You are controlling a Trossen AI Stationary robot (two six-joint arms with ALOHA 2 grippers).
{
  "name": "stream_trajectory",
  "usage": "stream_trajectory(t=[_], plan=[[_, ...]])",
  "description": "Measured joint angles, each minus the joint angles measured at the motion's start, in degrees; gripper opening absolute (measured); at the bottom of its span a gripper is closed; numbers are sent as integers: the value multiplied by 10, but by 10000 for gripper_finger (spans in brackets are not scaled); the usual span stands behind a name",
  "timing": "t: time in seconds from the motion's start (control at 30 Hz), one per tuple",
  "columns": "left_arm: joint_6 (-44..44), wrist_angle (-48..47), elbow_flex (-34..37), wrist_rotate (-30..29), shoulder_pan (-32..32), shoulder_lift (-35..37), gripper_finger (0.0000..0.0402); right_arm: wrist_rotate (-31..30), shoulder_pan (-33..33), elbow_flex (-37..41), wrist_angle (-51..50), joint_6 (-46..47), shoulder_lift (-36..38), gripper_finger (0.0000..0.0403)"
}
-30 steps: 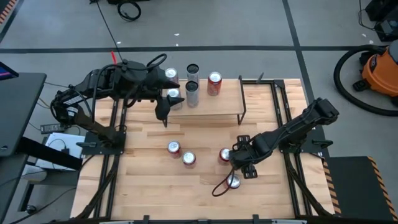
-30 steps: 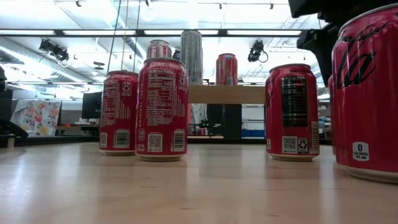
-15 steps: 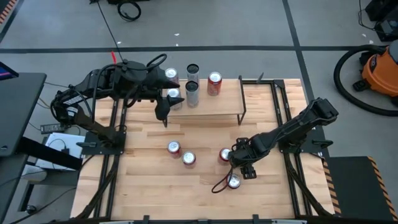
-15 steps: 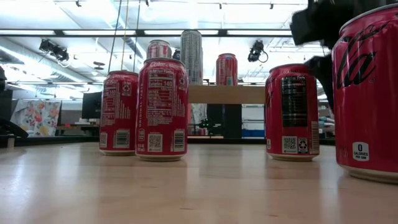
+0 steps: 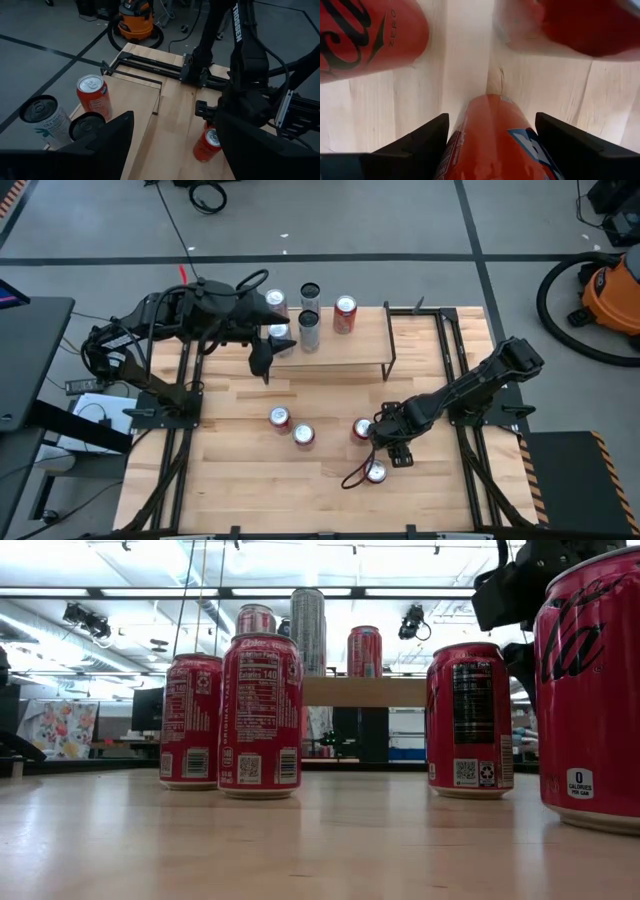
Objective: Place canned beverage on shelf
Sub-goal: Put the red soda can aligned with the other red soda can on the shelf
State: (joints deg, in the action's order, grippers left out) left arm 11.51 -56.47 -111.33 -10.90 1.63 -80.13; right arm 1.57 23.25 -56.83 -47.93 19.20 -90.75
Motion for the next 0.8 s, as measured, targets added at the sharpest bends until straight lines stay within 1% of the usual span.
stream_trajectory(t=[0.27,0.43,0.53,0.7,0.8], plan=[[-6,0,0,0,0,0,288,2,-32,-55,-80,-34,-2,292],[-7,0,0,0,1,0,288,2,-63,-92,-102,-59,0,293],[-7,0,0,0,1,0,288,-9,-86,-123,-142,-81,0,293],[-8,1,0,0,1,0,288,-24,-126,-165,-173,-115,0,294],[-10,1,0,0,1,0,288,-29,-145,-183,-172,-134,0,293]])
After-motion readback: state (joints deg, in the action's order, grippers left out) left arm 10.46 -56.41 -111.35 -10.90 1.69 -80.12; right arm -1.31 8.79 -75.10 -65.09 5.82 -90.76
